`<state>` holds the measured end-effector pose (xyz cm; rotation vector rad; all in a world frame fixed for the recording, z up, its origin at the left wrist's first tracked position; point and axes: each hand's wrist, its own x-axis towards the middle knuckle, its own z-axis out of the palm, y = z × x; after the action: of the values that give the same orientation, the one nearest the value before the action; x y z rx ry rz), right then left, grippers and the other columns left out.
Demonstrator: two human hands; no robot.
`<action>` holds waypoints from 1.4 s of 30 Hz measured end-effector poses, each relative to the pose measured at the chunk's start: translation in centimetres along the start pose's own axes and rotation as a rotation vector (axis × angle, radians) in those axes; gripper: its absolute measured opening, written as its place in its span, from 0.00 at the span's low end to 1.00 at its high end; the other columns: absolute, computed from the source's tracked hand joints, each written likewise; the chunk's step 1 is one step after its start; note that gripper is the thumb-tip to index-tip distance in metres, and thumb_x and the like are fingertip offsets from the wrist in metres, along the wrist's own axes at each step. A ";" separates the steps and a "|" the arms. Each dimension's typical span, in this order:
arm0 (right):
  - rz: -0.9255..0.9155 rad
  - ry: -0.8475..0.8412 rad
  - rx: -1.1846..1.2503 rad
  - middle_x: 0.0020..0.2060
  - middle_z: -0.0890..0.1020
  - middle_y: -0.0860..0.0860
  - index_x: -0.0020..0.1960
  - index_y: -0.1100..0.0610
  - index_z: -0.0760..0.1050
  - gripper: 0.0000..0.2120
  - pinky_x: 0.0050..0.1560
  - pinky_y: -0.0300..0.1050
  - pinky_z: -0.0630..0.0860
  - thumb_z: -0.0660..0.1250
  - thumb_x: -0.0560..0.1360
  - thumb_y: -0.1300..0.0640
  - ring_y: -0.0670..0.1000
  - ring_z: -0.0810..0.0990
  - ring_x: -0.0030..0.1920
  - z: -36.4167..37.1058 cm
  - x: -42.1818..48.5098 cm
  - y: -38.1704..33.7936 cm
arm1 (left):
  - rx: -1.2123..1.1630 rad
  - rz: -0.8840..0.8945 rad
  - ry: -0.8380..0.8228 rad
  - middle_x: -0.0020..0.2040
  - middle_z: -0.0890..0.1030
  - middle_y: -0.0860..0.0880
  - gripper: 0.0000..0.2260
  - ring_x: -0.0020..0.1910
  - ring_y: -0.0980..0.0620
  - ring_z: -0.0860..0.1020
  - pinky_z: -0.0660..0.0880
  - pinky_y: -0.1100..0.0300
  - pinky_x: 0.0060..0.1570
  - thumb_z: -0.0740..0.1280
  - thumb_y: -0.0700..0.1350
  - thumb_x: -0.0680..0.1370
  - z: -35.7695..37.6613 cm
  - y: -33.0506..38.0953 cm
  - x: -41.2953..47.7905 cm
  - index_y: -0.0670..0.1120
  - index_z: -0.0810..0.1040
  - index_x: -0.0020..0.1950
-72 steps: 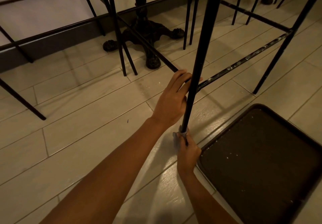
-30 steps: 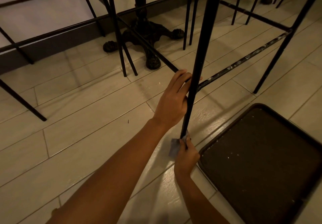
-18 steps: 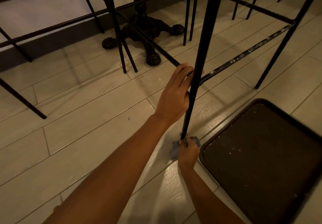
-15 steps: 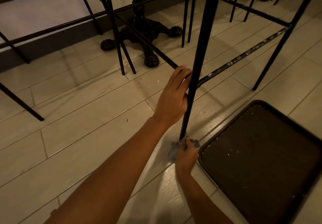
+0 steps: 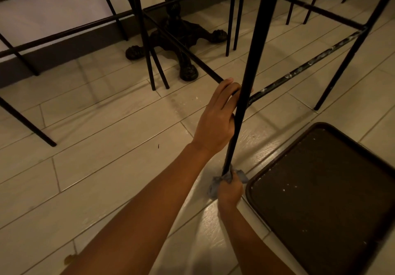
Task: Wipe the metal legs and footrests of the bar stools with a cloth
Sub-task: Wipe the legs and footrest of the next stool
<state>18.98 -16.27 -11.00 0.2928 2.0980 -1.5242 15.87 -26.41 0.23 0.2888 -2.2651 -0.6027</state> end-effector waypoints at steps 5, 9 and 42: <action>-0.051 0.032 0.040 0.54 0.76 0.60 0.62 0.66 0.69 0.14 0.34 0.25 0.68 0.60 0.76 0.67 0.55 0.75 0.50 0.0 -0.4 -0.4 | 0.004 -0.002 -0.003 0.64 0.72 0.38 0.16 0.71 0.45 0.60 0.54 0.58 0.74 0.59 0.35 0.77 0.2 -0.1 0.0 0.35 0.72 0.64; -0.002 -0.033 -0.045 0.51 0.79 0.61 0.60 0.64 0.71 0.13 0.45 0.39 0.71 0.59 0.76 0.66 0.61 0.77 0.52 0.4 0.1 0.3 | 0.004 -0.005 0.002 0.65 0.72 0.38 0.16 0.71 0.45 0.59 0.53 0.62 0.74 0.60 0.33 0.76 0.1 -0.1 0.1 0.35 0.72 0.64; -0.543 0.040 0.411 0.44 0.79 0.36 0.58 0.57 0.76 0.15 0.46 0.28 0.76 0.67 0.72 0.66 0.30 0.78 0.45 -2.9 -5.9 -12.0 | 0.079 -0.083 -0.164 0.66 0.72 0.43 0.19 0.69 0.51 0.61 0.57 0.66 0.70 0.62 0.37 0.77 -2.1 0.6 0.5 0.40 0.69 0.68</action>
<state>17.48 -16.88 2.57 -0.1228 1.9714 -2.2849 17.00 -26.78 2.09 0.3865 -2.4483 -0.6000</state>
